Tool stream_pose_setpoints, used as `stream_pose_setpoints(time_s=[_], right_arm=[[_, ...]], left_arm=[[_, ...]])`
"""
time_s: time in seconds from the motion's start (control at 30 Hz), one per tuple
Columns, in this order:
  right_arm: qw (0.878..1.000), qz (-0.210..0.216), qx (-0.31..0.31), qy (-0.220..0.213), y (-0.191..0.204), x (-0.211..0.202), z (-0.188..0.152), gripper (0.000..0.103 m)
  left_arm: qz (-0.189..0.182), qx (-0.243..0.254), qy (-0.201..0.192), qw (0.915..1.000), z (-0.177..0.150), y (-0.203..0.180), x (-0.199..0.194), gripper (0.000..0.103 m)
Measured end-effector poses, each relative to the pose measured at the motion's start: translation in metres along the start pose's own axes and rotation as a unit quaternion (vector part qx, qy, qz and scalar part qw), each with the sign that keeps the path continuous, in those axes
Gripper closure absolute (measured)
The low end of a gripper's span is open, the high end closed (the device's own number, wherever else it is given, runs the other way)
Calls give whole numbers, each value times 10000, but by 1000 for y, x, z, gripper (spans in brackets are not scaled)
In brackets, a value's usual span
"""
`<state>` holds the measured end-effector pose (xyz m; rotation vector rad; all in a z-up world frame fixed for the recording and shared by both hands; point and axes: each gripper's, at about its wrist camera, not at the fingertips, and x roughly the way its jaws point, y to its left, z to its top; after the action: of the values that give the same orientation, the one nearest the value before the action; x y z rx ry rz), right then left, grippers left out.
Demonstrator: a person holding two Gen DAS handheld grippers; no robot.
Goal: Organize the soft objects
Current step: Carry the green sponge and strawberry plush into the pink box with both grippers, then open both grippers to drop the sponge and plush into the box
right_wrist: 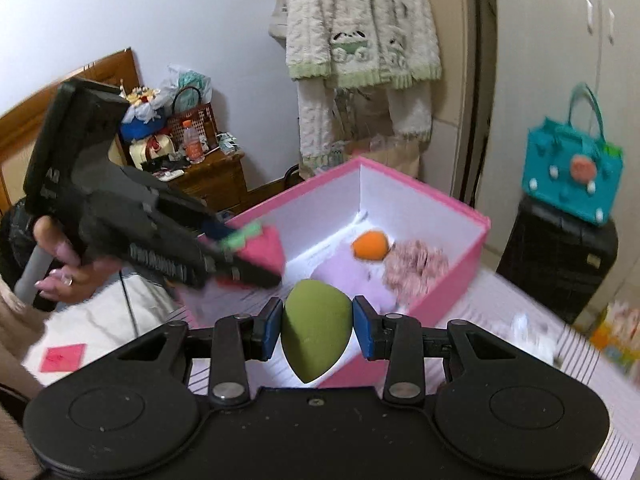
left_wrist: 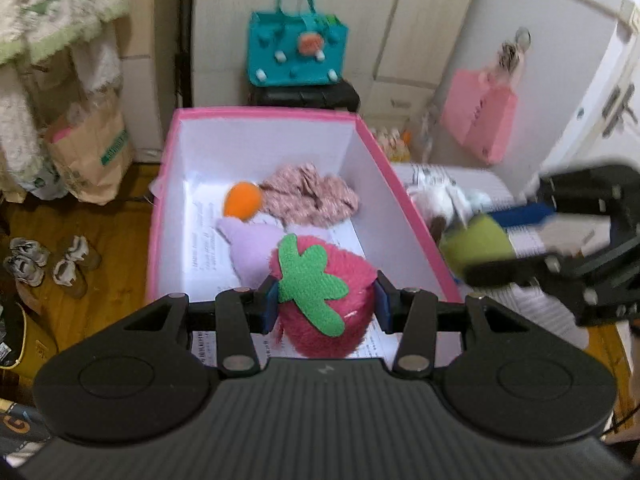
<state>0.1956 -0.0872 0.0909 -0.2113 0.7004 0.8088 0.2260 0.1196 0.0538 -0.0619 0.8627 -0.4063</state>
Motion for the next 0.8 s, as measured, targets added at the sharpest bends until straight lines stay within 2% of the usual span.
stream_pose_setpoints(time_s=[0.13, 0.23, 0.4, 0.57, 0.8], right_arm=[[9988, -331, -315, 191, -7, 29, 16, 60], [9968, -518, -458, 404, -13, 49, 23, 60], [9956, -494, -491, 633, -26, 74, 36, 60], [9967, -330, -162, 717, -41, 92, 43, 60], [9957, -115, -143, 904, -43, 113, 48, 60]], left_arm=[[-275, 117, 444, 9986, 2, -5, 30, 58], [-303, 151, 614, 9975, 1, -5, 47, 58], [-401, 97, 1029, 9938, 7, -2, 73, 58], [-737, -177, 1519, 9855, 16, 12, 90, 58], [-456, -301, 1618, 9853, 19, 20, 105, 57]])
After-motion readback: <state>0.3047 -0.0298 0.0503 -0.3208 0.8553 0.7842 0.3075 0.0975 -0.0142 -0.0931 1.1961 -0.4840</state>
